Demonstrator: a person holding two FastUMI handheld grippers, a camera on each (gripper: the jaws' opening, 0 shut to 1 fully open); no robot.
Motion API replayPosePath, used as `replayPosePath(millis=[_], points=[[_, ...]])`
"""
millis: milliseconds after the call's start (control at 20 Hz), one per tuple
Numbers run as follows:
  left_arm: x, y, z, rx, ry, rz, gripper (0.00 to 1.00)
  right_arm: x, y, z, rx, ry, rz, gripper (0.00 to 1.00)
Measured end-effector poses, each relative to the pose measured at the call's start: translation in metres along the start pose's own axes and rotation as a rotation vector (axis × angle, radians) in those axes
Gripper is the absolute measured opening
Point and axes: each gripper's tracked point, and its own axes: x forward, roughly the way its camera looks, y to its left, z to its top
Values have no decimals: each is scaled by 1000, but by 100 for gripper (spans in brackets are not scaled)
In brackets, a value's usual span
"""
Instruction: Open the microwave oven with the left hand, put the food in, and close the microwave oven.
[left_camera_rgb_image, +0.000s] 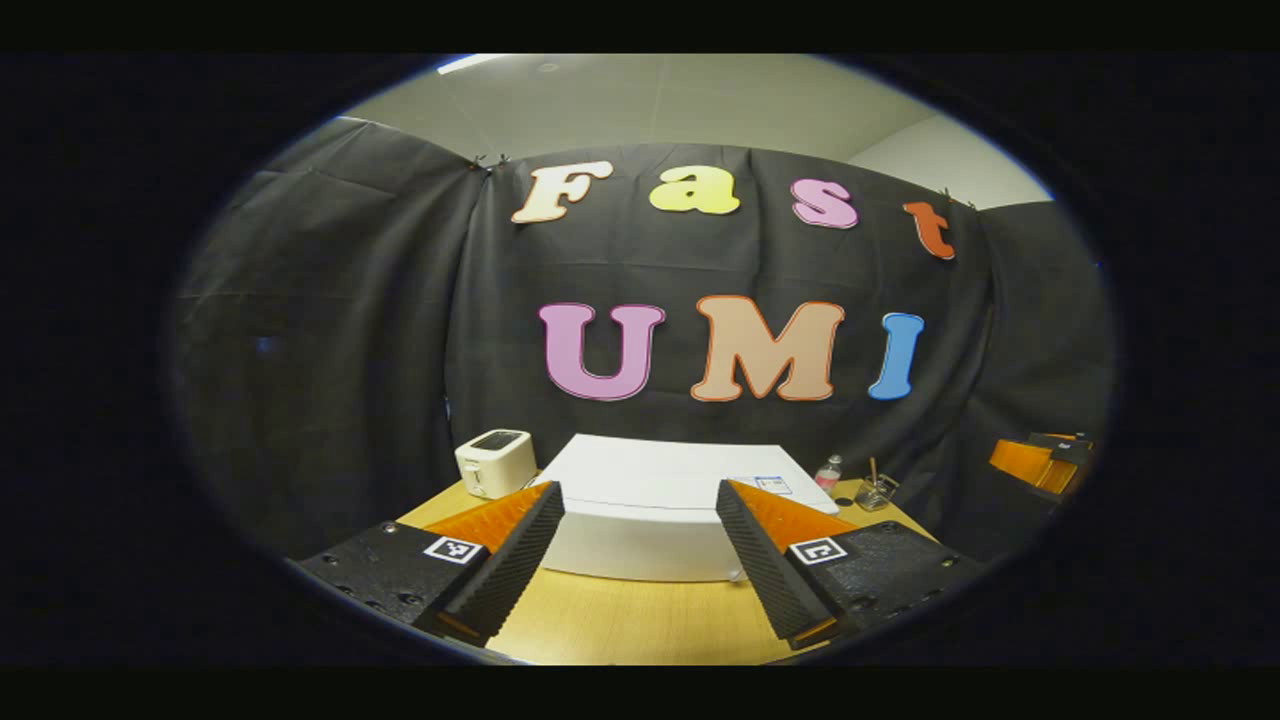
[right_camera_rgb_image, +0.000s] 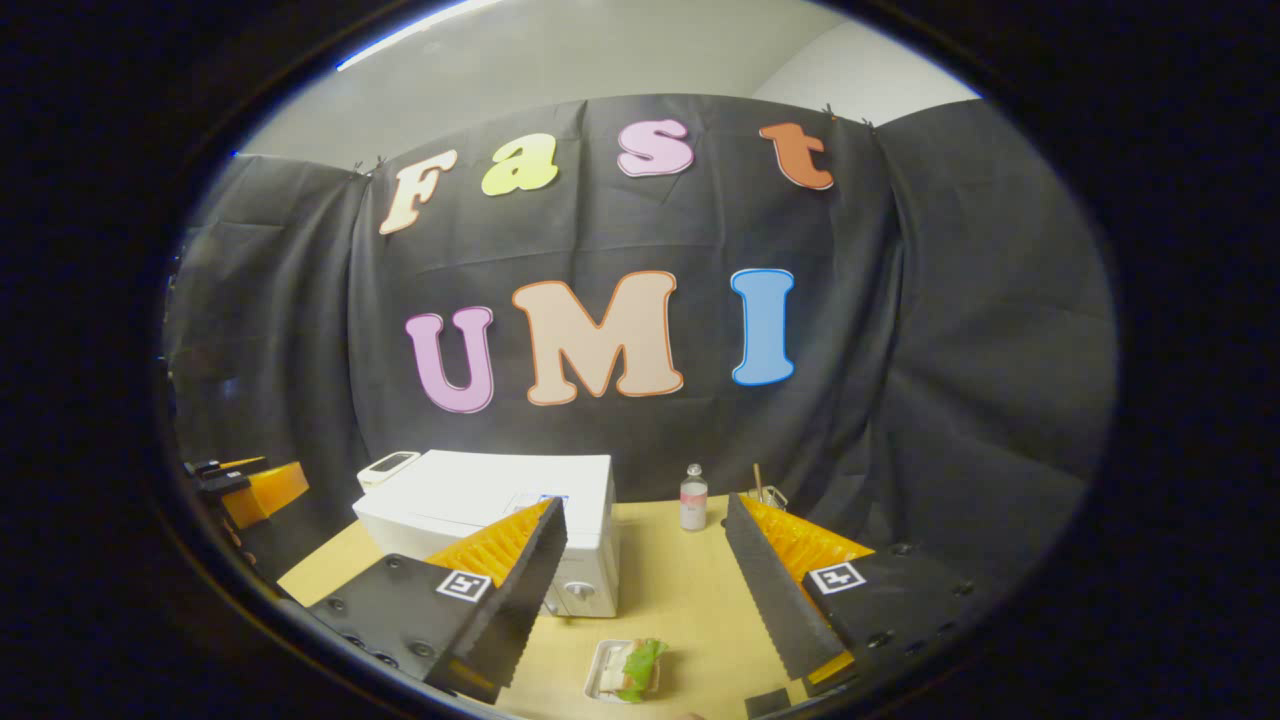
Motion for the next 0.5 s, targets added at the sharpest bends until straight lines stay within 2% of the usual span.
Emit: replayPosePath(millis=[50, 100, 150, 350, 400, 500], points=[[1, -2, -8, 8, 16, -8, 96, 0, -1, -1, 1, 4, -2, 92], [3, -6, -17, 15, 35, -17, 99, 0, -2, -4, 3, 7, -2, 99], [4, -9, -27, 18, 55, -23, 96, 0, -2, -6, 5, 11, -5, 99], [10, -33, -77, -1, 163, -83, 96, -3, -15, -13, 14, 27, -34, 99], [13, -36, -89, 0, 182, -93, 96, -4, -18, -15, 14, 29, -44, 91], [20, -44, -113, 11, 234, -109, 96, -5, -26, -18, 12, 35, -59, 91]])
